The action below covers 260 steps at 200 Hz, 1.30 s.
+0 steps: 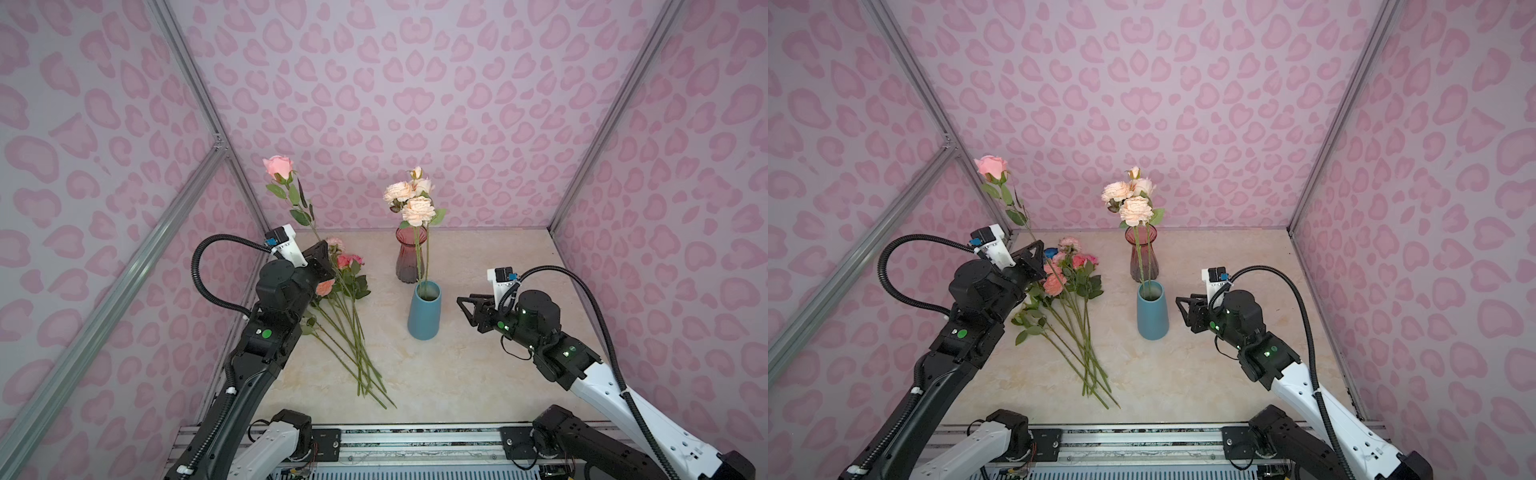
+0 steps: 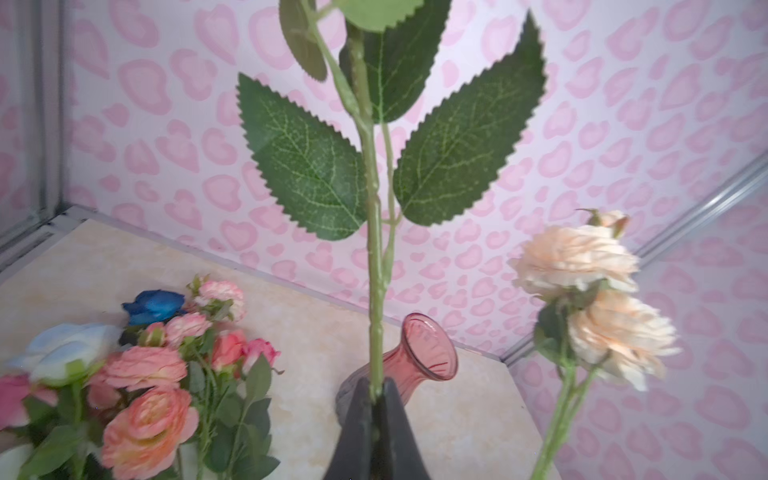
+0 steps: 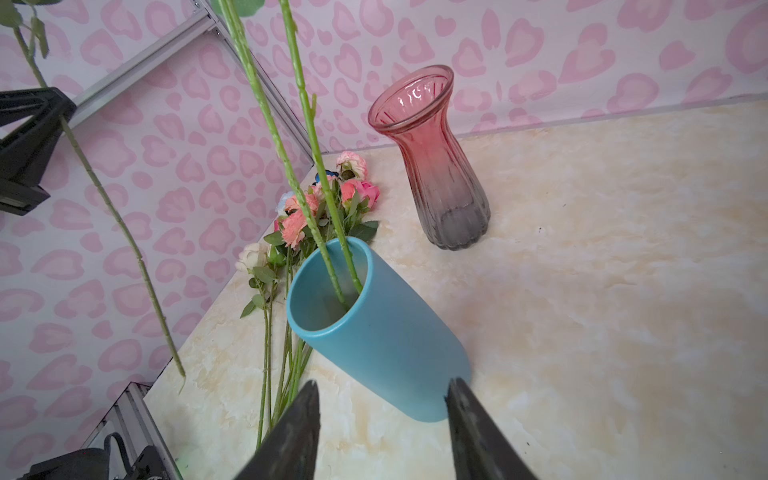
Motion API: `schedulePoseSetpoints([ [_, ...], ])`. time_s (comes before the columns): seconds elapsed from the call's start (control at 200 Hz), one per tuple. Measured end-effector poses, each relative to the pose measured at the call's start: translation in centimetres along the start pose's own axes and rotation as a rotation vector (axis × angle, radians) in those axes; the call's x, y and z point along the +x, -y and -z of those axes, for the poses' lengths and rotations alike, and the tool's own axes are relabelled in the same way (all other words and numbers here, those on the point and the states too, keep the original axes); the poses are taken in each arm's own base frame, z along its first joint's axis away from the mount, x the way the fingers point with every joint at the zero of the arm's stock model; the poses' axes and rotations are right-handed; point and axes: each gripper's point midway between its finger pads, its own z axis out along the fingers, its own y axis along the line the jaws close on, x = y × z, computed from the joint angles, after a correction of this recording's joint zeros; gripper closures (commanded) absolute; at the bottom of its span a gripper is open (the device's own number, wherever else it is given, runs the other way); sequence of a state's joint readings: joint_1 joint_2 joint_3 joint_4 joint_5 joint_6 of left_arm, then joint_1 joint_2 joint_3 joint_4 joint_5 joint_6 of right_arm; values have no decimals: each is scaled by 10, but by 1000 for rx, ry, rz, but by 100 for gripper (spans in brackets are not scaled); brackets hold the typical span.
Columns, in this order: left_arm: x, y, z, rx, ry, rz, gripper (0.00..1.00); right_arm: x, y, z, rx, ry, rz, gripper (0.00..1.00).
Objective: Arrange the flowers into the vase
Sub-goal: 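Lift the pink rose upright with the left gripper toward the teal cup, then lower the pink rose stem into the teal cup with the left gripper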
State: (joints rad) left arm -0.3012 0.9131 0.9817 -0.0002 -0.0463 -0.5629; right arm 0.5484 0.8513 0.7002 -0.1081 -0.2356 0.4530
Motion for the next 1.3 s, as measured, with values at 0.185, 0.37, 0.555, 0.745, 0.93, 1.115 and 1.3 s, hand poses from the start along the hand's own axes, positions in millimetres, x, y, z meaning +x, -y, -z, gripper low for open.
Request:
schedulePoseSetpoints([
  [0.185,-13,64,22,226,53,-99,97,0,4,4,25,7,3,49],
  [0.37,-14,114,38,386,85,-221,97,10,15,8,60,-13,-4,49],
  [0.555,-29,148,47,480,152,-290,97,2,20,13,86,17,-8,49],
  [0.745,-44,190,48,587,210,-337,97,-2,24,20,106,41,-10,49],
  [0.93,-32,223,23,649,200,-353,97,-3,34,20,136,47,-24,49],
  [1.115,-10,252,-9,702,170,-332,97,-4,40,21,150,53,-30,49],
  [1.3,21,274,-32,754,125,-336,97,0,46,26,157,64,-42,48],
])
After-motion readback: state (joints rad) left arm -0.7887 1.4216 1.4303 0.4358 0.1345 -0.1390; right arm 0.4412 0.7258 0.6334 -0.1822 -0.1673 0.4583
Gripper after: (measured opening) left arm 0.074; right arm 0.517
